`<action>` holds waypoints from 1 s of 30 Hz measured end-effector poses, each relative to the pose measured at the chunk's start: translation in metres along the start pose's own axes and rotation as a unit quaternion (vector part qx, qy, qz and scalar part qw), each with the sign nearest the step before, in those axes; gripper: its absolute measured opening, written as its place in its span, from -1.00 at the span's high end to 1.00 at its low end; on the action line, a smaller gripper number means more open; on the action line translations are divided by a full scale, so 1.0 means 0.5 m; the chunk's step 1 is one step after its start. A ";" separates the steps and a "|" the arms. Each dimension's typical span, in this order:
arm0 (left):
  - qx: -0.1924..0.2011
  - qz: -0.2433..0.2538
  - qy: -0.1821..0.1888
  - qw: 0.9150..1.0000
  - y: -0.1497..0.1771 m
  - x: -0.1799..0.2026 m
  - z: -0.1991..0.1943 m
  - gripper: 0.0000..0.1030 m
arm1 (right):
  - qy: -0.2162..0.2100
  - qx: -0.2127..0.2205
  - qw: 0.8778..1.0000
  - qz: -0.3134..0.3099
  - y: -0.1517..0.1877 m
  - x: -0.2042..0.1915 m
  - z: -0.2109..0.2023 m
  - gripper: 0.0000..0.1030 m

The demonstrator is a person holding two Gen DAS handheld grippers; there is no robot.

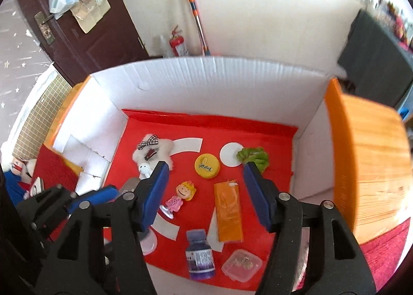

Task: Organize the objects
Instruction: 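Withdraw both open tools from the cardboard box back over the rug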

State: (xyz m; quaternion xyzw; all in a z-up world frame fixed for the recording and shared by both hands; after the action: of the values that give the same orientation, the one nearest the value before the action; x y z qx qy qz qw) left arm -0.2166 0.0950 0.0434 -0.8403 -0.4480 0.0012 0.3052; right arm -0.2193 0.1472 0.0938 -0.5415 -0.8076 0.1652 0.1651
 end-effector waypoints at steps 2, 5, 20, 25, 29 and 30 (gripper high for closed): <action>0.013 -0.004 -0.011 1.000 -0.002 -0.010 -0.014 -0.12 | 0.009 0.019 1.000 -0.006 0.008 -0.006 -0.022 -0.15; 0.034 -0.011 -0.021 0.999 -0.003 -0.018 -0.022 -0.32 | 0.017 0.043 0.999 -0.009 0.015 -0.014 -0.046 -0.15; 0.124 -0.040 -0.083 0.988 0.035 -0.042 -0.129 -0.99 | 0.054 0.156 0.986 -0.030 0.137 0.002 -0.175 -0.56; 0.136 -0.049 -0.091 0.985 0.048 -0.049 -0.126 -1.00 | 0.068 0.173 0.982 -0.030 0.173 0.005 -0.167 -0.67; 0.142 -0.053 -0.100 0.983 0.054 -0.050 -0.104 -1.00 | 0.075 0.177 0.981 -0.032 0.189 0.006 -0.141 -0.67; 0.140 -0.055 -0.101 0.983 0.053 -0.049 -0.093 -1.00 | 0.077 0.176 0.981 -0.032 0.193 0.007 -0.131 -0.67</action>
State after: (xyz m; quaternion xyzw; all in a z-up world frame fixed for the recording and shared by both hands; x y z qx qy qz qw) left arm -0.1984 0.0418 0.0610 -0.7592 -0.5173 0.1324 0.3722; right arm -0.1123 0.1909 0.1096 -0.4892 -0.7676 0.2570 0.3248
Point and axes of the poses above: each gripper's, at about its wrist camera, not at the fingertips, and z roughly the way its jaws point, x to its right, y to its underside, the point moved 7 cm from there along z, roughly the way its jaws point, and after that the axes turned 9 degrees about -x, right-handed, at the moved point
